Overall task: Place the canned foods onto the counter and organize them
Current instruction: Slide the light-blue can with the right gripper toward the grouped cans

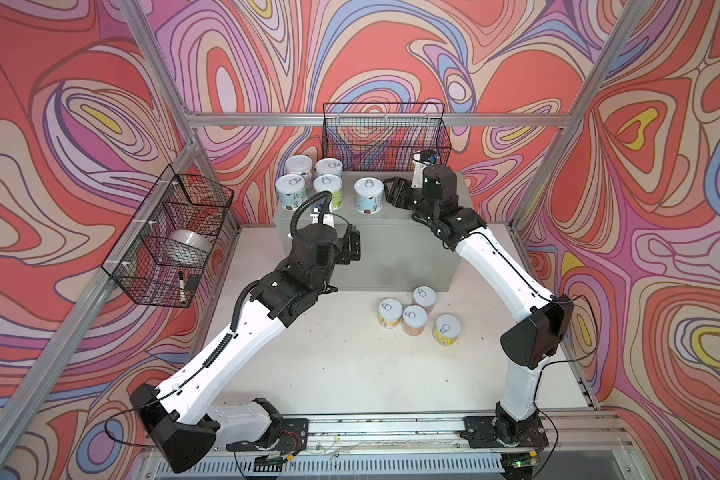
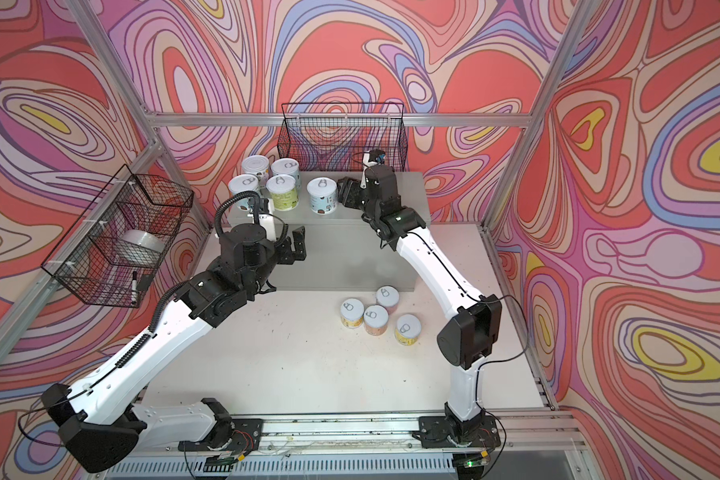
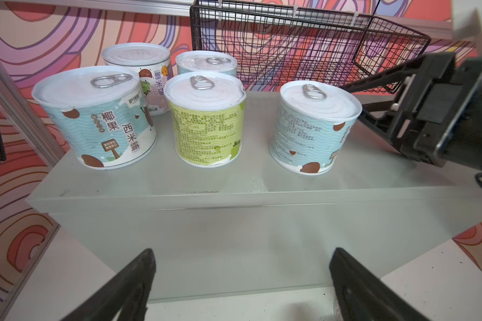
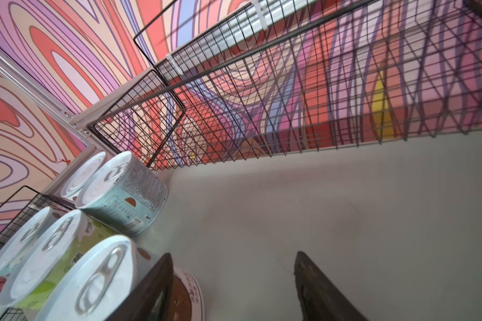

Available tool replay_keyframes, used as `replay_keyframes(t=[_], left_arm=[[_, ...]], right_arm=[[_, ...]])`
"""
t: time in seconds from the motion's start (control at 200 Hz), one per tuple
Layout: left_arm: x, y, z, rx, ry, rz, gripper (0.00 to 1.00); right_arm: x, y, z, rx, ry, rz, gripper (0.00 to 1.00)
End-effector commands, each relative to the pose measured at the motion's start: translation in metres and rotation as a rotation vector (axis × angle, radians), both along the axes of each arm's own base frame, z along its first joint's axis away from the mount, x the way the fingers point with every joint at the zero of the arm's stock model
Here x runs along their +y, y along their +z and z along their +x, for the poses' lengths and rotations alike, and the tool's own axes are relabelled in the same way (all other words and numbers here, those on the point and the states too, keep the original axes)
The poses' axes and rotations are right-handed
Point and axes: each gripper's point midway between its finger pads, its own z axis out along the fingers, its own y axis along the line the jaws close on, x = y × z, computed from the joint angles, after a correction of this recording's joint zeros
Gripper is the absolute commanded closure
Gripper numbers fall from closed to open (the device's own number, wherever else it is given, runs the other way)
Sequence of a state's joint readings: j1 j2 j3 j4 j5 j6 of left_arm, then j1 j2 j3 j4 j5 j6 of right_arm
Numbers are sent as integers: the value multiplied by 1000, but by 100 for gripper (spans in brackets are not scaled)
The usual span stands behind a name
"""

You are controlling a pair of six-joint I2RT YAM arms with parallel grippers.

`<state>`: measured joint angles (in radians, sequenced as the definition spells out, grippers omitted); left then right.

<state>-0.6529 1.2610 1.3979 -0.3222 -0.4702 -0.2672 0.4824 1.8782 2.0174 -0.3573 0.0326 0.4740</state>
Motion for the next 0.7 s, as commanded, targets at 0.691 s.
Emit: replay_keyframes(t=[0.691], left_arm=[[67, 8, -33, -22, 107, -74, 1]], right_arm=[[33, -6, -75, -18, 205, -210, 50]])
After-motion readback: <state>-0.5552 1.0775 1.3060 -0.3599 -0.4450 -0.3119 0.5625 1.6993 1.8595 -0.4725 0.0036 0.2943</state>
